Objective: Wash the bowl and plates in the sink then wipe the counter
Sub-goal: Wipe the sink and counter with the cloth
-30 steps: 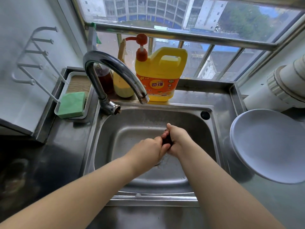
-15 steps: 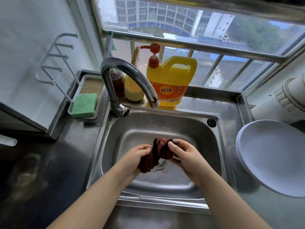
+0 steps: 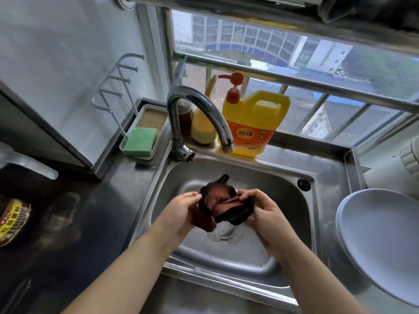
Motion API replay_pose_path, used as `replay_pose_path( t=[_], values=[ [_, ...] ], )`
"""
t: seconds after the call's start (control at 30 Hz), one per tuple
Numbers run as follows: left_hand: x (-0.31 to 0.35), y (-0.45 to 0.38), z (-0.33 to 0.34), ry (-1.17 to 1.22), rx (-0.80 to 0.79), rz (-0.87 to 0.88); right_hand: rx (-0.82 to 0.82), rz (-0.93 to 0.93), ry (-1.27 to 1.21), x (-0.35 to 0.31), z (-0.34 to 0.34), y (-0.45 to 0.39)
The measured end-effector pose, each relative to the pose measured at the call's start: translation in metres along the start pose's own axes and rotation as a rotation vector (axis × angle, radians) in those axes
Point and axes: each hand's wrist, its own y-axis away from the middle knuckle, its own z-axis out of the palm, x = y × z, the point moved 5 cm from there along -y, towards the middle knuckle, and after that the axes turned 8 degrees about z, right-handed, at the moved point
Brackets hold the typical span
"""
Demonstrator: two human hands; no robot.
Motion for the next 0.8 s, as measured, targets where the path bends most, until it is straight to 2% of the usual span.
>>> replay_pose_path(
  t=[0.1,0.23,0.33,0.4,0.5,0.6,0.67,0.73,0.8],
  values=[
    [-0.006,0.009,0.003,0.173,-0.083,-0.118,-0.119,-0.014,0.001,-0.001,0.005,0.005],
    [-0.012,0.017,-0.005,-0.122,-0.049,-0.158,-0.089,-0.21,0.325,-0.007,0.003,0.006],
    [-0.018,0.01,-0.018,-0.162,0.187,-0.133,-0.141,-0.358,0.463,-0.019,0.0,0.01],
    [-0.018,0.007,-0.028,-0.006,0.324,-0.133,-0.167,-0.427,0.548,-0.027,-0.002,0.012],
    [-0.009,0.011,-0.046,0.227,0.429,-0.108,-0.137,-0.465,0.718,-0.025,-0.007,0.008],
    [0.0,0.014,-0.064,0.325,0.424,-0.04,-0.028,-0.638,1.116,-0.012,-0.003,0.003],
    [0.006,0.016,-0.073,0.324,0.373,-0.004,-0.016,-0.63,1.278,0.003,0.01,0.0],
    [0.012,0.019,-0.084,0.331,0.307,0.028,0.015,-0.632,1.318,0.013,0.031,-0.003],
    [0.021,0.023,-0.104,0.394,0.302,0.089,0.043,-0.647,1.21,0.016,0.055,-0.007]
  ],
)
